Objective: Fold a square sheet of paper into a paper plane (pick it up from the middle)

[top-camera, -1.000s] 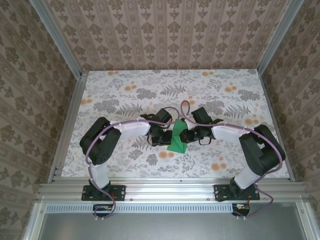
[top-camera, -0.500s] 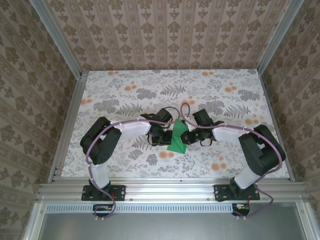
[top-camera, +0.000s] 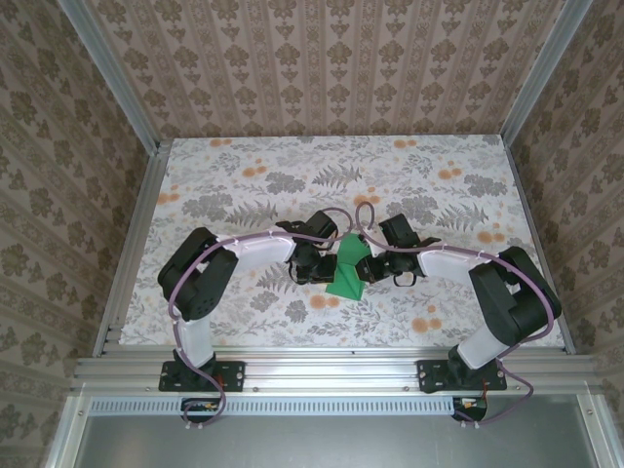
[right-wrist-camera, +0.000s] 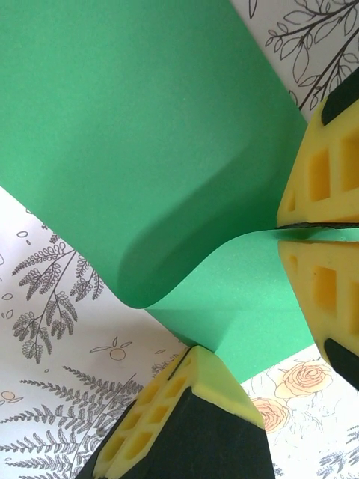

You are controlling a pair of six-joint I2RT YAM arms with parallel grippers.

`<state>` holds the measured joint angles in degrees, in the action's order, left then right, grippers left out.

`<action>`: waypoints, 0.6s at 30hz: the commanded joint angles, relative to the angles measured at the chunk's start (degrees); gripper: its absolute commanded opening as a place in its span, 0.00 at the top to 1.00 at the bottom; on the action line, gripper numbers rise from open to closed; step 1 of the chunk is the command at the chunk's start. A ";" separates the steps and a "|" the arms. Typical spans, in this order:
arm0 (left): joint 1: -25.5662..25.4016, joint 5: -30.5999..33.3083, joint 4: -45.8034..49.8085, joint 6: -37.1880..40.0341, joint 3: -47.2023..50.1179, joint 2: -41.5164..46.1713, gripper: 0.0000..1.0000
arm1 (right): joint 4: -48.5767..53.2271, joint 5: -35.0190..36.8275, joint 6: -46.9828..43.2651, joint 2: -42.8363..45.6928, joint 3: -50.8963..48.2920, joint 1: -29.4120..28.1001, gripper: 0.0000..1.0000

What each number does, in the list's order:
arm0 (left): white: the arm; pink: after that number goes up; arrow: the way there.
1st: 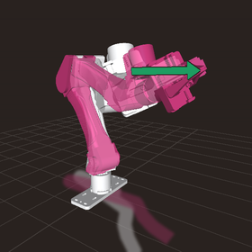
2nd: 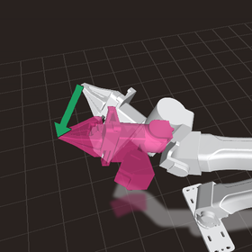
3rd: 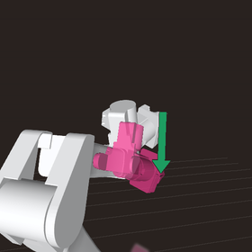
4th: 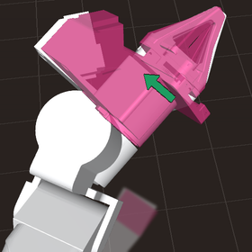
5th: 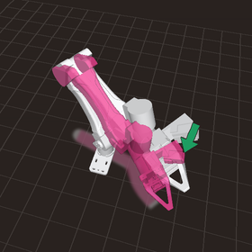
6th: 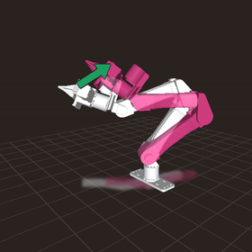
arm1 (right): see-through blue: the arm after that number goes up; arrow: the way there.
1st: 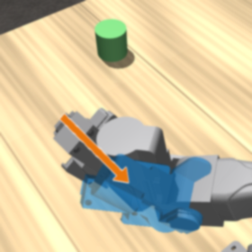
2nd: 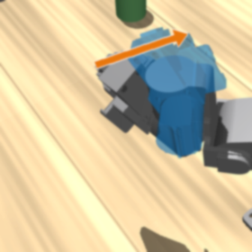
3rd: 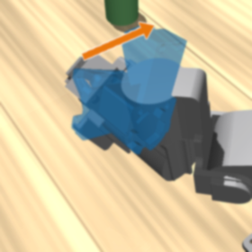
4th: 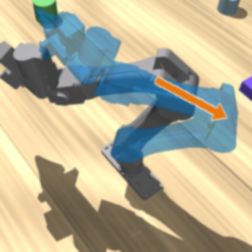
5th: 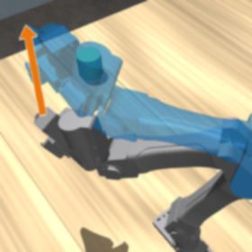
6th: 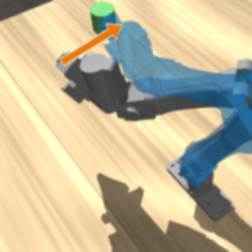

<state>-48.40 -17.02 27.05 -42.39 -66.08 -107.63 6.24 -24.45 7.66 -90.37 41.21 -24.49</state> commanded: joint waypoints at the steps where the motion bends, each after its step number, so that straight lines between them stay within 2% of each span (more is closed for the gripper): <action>1: -0.64 1.55 2.66 1.15 -0.44 -2.14 0.95 | 1.05 1.55 0.32 -0.37 1.68 0.50 0.87; 18: -0.79 1.32 2.75 1.28 -0.78 -2.32 0.95 | 4.64 3.27 2.09 -0.98 2.92 0.47 0.87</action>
<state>-48.62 -16.67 27.31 -42.37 -66.32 -107.70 8.40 -22.65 8.54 -90.87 43.16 -24.36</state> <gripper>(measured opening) 0.055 0.136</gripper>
